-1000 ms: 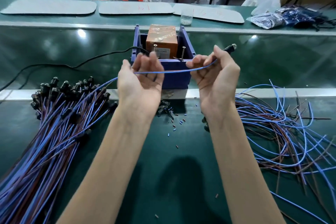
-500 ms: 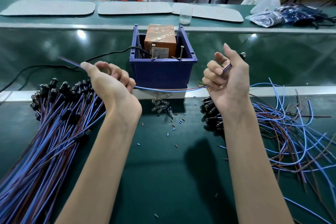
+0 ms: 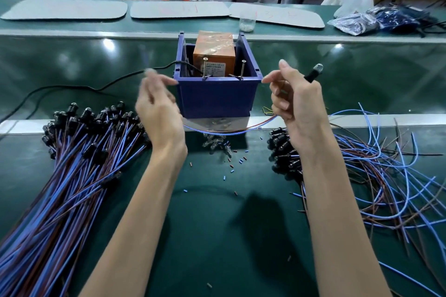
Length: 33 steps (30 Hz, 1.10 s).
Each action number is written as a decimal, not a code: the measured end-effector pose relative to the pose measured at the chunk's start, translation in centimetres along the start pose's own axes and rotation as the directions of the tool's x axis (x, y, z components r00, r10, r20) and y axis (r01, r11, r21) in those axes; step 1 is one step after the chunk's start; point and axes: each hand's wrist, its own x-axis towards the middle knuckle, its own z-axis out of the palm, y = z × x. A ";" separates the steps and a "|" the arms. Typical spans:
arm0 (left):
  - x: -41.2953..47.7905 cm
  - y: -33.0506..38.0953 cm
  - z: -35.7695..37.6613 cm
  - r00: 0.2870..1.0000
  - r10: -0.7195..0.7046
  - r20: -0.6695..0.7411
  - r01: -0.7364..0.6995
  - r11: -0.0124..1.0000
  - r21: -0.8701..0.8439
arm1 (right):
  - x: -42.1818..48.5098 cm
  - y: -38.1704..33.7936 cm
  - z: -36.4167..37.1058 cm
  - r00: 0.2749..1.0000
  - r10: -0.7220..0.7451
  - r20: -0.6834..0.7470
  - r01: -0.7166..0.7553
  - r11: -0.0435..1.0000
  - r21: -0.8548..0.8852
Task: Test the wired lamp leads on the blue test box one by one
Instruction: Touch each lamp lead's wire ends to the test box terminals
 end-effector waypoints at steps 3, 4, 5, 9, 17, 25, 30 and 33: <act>-0.7 -0.9 0.3 0.955 -0.054 0.291 0.002 0.985 0.175 | 0.0 0.3 0.5 0.999 -0.050 -0.008 0.049 0.997 -0.053; -1.0 -1.1 0.4 0.929 -0.070 0.364 0.001 0.982 0.187 | -0.1 0.4 0.6 0.998 -0.056 -0.007 0.056 0.997 -0.059; -1.3 -1.4 0.4 0.906 -0.072 0.418 -0.011 0.981 0.194 | -0.1 0.4 0.7 0.998 -0.060 -0.005 0.059 0.996 -0.063; -2.3 -1.7 0.9 0.837 -0.050 0.544 -0.044 0.986 0.158 | -0.3 0.6 1.1 0.999 -0.038 0.039 0.043 0.990 -0.132; -2.3 -1.7 0.3 0.768 -0.041 0.639 -0.078 0.985 0.156 | -1.0 0.4 1.4 0.988 -0.066 0.139 0.092 0.978 -0.187; -2.4 -0.9 0.4 0.764 0.000 0.645 -0.154 0.971 0.182 | -1.3 0.1 1.6 0.976 -0.069 0.205 0.117 0.966 -0.232; -2.8 -0.4 0.8 0.782 0.034 0.623 -0.185 0.966 0.180 | -1.5 -0.1 1.8 0.972 -0.072 0.225 0.133 0.955 -0.265; -2.7 -0.4 0.8 0.805 0.023 0.593 -0.163 0.969 0.184 | -1.5 -0.2 1.8 0.974 -0.056 0.221 0.115 0.957 -0.267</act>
